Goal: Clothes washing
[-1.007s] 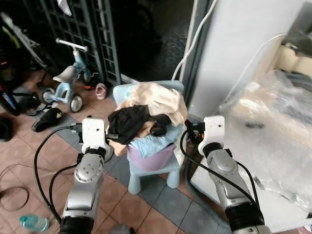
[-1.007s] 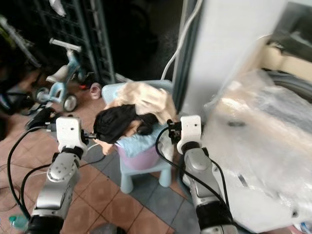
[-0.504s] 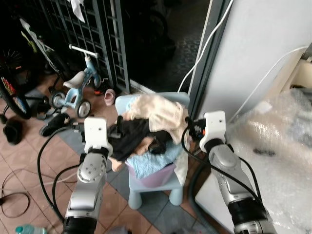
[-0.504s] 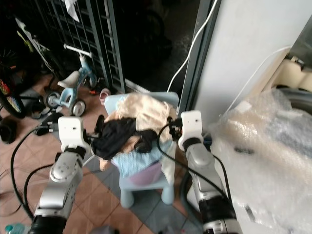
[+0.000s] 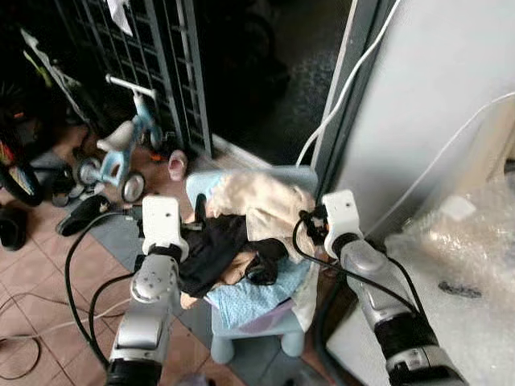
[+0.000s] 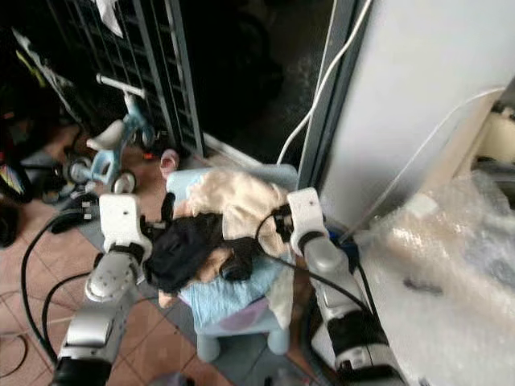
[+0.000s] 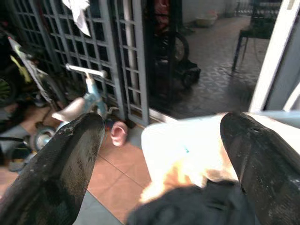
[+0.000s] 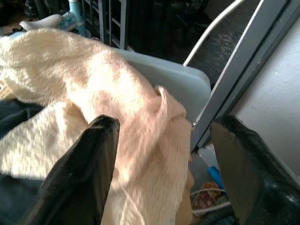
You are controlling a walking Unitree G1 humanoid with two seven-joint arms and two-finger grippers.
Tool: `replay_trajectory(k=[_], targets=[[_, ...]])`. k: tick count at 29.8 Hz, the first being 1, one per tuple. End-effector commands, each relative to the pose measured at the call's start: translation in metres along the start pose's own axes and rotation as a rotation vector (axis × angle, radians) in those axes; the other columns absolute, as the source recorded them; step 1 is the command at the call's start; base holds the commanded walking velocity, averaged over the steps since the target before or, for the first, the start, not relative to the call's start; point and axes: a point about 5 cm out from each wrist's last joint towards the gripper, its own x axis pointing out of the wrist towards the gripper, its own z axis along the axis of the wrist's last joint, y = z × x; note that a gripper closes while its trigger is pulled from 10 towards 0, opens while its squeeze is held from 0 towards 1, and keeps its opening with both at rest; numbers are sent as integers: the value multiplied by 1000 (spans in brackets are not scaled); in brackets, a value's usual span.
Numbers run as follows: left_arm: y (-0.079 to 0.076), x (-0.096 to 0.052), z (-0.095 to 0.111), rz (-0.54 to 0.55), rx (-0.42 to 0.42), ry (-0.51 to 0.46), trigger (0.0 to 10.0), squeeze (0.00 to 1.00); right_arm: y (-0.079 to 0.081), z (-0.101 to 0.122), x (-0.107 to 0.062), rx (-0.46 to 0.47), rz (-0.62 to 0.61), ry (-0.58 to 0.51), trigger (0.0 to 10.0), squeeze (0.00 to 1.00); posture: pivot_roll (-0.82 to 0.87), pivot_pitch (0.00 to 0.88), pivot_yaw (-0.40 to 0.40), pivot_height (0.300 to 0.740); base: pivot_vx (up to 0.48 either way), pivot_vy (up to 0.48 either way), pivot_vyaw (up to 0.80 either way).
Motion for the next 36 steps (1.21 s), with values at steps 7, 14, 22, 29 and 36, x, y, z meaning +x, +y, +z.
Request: replay_trajectory(k=[7,14,22,29,36], targets=[[21,-15,-2,63,49,33,10000,0,20,6,13,-15,50,18,10000,0,110,9,-42,740,0,0,0],[36,-37,-1,118,74,66,10000,0,12,6,23,-69,-67,73,10000,0,189,95,-61,740,0,0,0],[44,-73,0,146,105,138,10000,0,3,-18,27,33,-178,263,0,0,239,165,-55,740,0,0,0],[42,-77,6,144,107,157,10000,0,26,-20,30,130,-97,299,0,0,244,186,-57,740,0,0,0],[40,-81,5,144,107,173,10000,0,42,-17,32,154,-69,280,0,0,252,186,-58,740,0,0,0]])
